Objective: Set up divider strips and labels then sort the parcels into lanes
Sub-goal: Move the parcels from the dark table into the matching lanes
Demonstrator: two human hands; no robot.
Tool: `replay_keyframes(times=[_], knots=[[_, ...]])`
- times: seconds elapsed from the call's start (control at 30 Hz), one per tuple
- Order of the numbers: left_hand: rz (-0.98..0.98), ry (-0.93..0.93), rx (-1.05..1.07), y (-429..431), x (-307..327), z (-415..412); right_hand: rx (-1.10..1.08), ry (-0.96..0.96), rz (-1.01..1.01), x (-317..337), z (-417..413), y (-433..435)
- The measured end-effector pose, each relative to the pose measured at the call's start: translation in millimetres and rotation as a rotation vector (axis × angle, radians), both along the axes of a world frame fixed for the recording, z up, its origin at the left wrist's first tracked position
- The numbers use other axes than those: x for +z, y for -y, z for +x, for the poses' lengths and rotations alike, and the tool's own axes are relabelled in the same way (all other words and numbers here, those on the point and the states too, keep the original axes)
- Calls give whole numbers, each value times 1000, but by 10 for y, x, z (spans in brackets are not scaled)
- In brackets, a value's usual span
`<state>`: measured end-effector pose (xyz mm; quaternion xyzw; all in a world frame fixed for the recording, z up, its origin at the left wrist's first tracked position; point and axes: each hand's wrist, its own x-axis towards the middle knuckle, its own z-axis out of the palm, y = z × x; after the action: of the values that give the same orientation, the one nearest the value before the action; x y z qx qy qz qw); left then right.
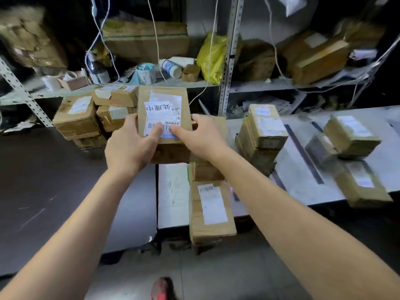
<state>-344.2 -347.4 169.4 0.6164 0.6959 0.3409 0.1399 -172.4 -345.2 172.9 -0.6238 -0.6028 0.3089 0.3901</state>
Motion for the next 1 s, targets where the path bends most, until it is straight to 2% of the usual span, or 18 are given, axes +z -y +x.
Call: replay_keyframes(times=[0.17,0.33,0.63,1.0], knots=[[-3,-6,-148,335,161,910,-111,26,6,203,889,508],[-81,48,-318,509,-71,1758,-262,58,-51,57,1709,900],[-348,-118,-485,609,-1053,2834,-366,161,-338,-798,2779,1172],[-622,-201,-508,193,-2099,3246,-278,241,-599,-1895,3115,668]])
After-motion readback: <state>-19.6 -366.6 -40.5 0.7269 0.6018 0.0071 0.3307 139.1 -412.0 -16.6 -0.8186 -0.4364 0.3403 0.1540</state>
